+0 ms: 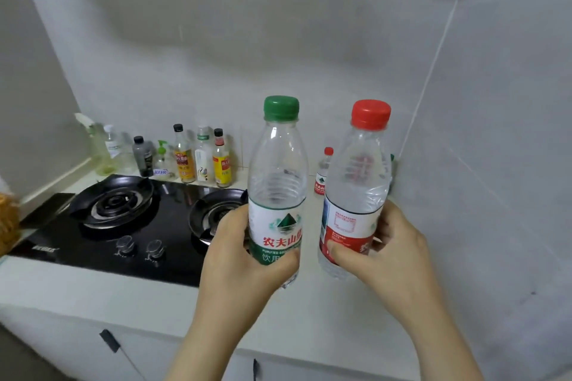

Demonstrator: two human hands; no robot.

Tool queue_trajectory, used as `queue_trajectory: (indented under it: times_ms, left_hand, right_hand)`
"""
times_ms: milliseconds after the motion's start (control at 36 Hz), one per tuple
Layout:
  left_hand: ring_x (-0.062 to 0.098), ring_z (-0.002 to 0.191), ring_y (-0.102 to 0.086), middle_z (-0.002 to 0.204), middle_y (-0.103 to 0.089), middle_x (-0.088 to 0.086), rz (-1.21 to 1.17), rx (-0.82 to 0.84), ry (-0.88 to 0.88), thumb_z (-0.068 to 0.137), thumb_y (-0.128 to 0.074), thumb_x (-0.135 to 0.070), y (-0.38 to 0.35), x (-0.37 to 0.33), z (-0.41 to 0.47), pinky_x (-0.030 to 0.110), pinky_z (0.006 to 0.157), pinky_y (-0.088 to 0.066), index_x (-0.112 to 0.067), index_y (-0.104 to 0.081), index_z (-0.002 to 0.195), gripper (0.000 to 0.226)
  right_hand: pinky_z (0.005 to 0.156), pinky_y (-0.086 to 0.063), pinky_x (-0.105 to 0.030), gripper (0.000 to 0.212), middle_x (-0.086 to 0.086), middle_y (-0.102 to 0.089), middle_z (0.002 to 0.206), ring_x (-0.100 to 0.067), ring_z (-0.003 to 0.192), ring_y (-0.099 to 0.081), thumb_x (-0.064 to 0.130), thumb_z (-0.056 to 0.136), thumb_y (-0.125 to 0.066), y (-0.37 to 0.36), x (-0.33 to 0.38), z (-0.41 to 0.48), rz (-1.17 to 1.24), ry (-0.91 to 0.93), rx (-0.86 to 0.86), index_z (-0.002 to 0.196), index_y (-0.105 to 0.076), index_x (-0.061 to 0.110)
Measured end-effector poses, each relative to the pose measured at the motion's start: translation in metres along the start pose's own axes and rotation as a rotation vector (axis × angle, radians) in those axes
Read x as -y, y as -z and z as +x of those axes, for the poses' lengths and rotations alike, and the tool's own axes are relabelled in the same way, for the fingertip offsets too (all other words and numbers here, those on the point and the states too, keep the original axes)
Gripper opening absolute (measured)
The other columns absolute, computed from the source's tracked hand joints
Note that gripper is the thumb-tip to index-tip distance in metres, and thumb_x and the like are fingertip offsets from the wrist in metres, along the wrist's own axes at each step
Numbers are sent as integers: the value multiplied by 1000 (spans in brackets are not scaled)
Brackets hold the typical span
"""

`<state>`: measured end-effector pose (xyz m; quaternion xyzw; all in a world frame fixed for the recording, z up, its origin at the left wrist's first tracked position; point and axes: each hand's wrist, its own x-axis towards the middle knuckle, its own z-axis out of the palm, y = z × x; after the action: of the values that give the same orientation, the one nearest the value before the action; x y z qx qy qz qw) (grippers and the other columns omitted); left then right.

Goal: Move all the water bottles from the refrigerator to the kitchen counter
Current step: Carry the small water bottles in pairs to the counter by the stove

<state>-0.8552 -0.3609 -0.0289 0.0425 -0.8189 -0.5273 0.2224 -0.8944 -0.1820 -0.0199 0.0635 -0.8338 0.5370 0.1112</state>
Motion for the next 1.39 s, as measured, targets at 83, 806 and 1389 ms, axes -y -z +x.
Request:
queue_trajectory:
  times_ms: [83,806,1389]
  left_hand:
    - [-4,83,-62,97,-64,-14,-15,27,14,58,-80,-28,-20,1,11,14,68,-51,-38,-58,97,46]
    - [1,75,-64,92,-66,-7,-76,310,-12,60,-82,-27,-108,49,175,14,57,-50,-33,-58,94,42]
    - [2,75,-62,88,-65,-8,-44,365,81,62,-83,-25,-186,79,240,21,59,-52,-29,-57,91,39]
  right_hand:
    - [71,-57,-31,59,26,-69,87,3,77,-67,36,48,-81,10,-12,15,-15,-17,-16,103,-59,36]
    - [61,-51,-12,49,23,-70,85,4,73,-67,18,57,-85,-5,-63,140,-60,-204,-212,96,-60,33]
    - [59,-49,-8,50,22,-69,87,6,77,-65,19,59,-84,2,-139,221,-86,-305,-186,98,-58,35]
